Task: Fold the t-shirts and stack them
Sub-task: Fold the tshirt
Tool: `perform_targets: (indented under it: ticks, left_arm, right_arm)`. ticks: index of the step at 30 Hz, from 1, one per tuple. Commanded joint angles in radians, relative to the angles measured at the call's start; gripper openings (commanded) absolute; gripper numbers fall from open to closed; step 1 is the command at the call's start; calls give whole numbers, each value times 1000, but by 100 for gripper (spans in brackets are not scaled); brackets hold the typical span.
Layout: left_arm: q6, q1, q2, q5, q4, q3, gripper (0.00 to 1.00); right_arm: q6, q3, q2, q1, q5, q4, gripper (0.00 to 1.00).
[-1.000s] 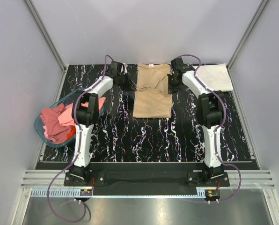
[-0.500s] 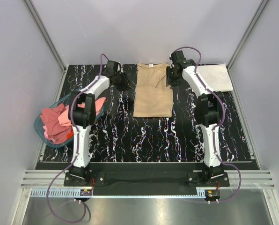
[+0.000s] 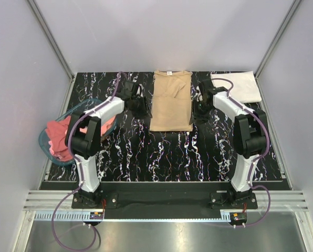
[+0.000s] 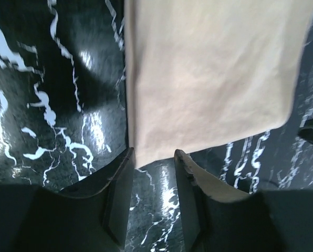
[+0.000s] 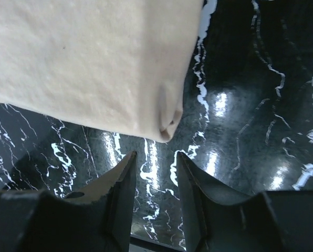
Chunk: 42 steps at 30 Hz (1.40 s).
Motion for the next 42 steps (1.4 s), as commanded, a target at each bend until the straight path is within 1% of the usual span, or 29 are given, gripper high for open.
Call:
perform_targets:
  ticks: [1,4,9,10,12,13,15,16,17,19,20,21,24,28,29,30,32,33,34,37,39,40,41,42]
  left_arm:
    - [22,0,8,-14,13,-31,41]
    - [27,-7,36,-12,15,-35,41]
    - [31,-24,89,7,18,-46,40]
    - [30,-24,93,11,21,-49,35]
    - [22,-26,106,33,29,-61,31]
    - [21,-26,108,41,41,-66,24]
    - [13,-26,111,53,49,-77,15]
    - [11,-26,109,57,49,-83,5]
    - [11,-26,109,57,49,-88,0]
    - [1,-26,93,43,47,-103,0]
    - [-2,-26,85,38,47,-126,0]
    - [-16,-26,68,28,47,-138,0]
    - [-41,-37,13,12,50,-201,0]
    - [-44,-64,-74,-8,53,-282,0]
    - [-50,-69,-96,-12,52,-319,0]
    - [-53,-76,-131,-20,52,-336,0]
    - [-54,-83,-157,-25,52,-377,0]
    - [-58,-83,-179,-26,52,-390,2]
    - [-61,-83,-187,-32,46,-399,5]
    - [-67,-83,-217,-60,29,-425,14]
    - [-64,-81,-223,-52,23,-408,19]
    - [-58,-81,-222,-45,23,-393,24]
    - [-48,-81,-216,-37,21,-344,33]
    - [-32,-80,-195,-29,21,-315,35]
  right_arm:
    - [11,-48,-39,-5,-89,115,43]
    - [19,-72,-26,-5,-100,143,42]
    - [19,-115,-16,-5,-68,183,40]
    - [16,-123,-11,-5,-60,192,39]
    - [16,-147,-6,-4,-57,226,38]
    - [16,-158,-8,-5,-57,241,35]
    - [23,-184,-9,-5,-45,264,29]
    - [25,-200,-14,-5,-36,269,19]
    - [29,-209,-16,-5,-30,272,15]
    - [43,-230,-26,-5,-14,275,3]
    - [49,-262,-31,-4,-7,283,0]
    - [66,-279,-46,-4,-5,286,0]
    - [107,-376,-95,-2,-5,330,0]
    - [158,-500,-215,1,-30,362,0]
    - [166,-549,-233,2,-43,373,2]
    - [173,-572,-253,5,-50,379,10]
    - [181,-624,-310,7,-68,385,18]
    - [187,-637,-328,7,-70,384,23]
    - [190,-646,-362,7,-68,381,30]
    - [193,-632,-408,8,-34,340,37]
    - [175,-576,-404,4,-10,298,39]
    - [163,-554,-395,2,-10,292,40]
    - [151,-504,-381,-1,-10,287,41]
    - [129,-476,-362,-17,-10,284,41]
